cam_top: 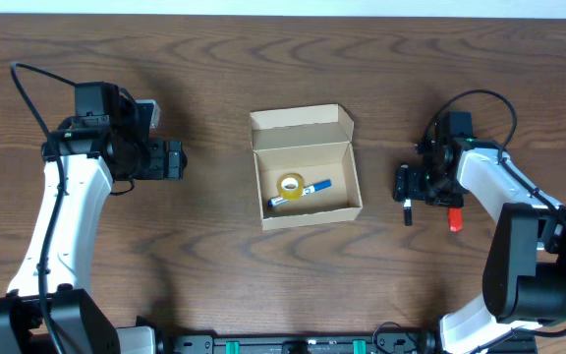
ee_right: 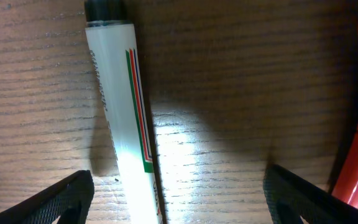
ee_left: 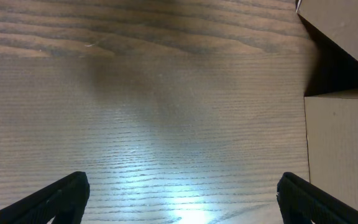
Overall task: Pack container
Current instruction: 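Lower the right gripper onto the black-capped white marker and grasp it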
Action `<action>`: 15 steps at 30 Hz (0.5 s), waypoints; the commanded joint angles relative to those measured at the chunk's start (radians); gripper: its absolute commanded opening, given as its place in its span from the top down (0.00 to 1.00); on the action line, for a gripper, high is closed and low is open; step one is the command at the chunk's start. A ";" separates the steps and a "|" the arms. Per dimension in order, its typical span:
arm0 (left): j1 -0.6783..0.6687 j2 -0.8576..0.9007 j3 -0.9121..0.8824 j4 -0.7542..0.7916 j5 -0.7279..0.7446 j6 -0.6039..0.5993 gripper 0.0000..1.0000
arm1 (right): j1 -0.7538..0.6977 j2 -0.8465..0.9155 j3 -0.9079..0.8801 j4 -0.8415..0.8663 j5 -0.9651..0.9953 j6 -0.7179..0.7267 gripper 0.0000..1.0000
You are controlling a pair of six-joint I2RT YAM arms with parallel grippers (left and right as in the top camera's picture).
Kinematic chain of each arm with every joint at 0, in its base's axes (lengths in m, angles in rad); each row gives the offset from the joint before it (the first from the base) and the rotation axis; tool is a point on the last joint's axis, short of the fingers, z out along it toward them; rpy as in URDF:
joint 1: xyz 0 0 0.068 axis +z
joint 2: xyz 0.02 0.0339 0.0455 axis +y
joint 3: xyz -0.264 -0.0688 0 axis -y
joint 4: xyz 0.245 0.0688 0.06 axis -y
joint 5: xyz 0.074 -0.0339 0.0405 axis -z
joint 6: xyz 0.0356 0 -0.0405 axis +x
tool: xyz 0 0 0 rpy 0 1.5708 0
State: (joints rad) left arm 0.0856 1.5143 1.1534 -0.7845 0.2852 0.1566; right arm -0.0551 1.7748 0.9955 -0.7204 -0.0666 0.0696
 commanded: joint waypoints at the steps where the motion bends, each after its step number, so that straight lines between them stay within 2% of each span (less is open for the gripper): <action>1: -0.002 -0.019 0.001 -0.003 -0.004 -0.004 0.05 | -0.006 0.019 -0.001 -0.002 -0.002 -0.004 0.26; 3: -0.002 -0.019 0.000 -0.003 -0.004 -0.004 0.05 | -0.006 0.019 -0.001 -0.002 -0.002 -0.003 0.50; 4: -0.002 -0.019 0.000 -0.003 -0.004 -0.003 0.05 | -0.006 0.019 -0.001 -0.002 -0.002 -0.003 0.53; 8: -0.002 -0.019 0.001 -0.003 -0.004 -0.004 0.05 | -0.006 0.019 -0.001 -0.001 -0.002 -0.003 0.52; 9: -0.002 -0.019 0.000 -0.003 -0.004 -0.004 0.05 | -0.006 0.019 -0.001 0.000 -0.002 -0.003 0.55; 11: -0.002 -0.019 0.000 -0.003 -0.004 -0.004 0.05 | -0.006 0.019 -0.001 0.000 -0.002 -0.003 0.81; 12: -0.002 -0.019 0.000 -0.004 -0.004 -0.004 0.05 | -0.006 0.019 -0.001 -0.001 -0.002 -0.003 0.89; 15: -0.002 -0.019 0.000 -0.003 -0.004 -0.004 0.05 | -0.006 0.019 -0.001 0.002 -0.002 -0.003 0.90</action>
State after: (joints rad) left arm 0.0856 1.5146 1.1534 -0.7845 0.2852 0.1566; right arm -0.0551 1.7786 0.9955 -0.7204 -0.0696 0.0673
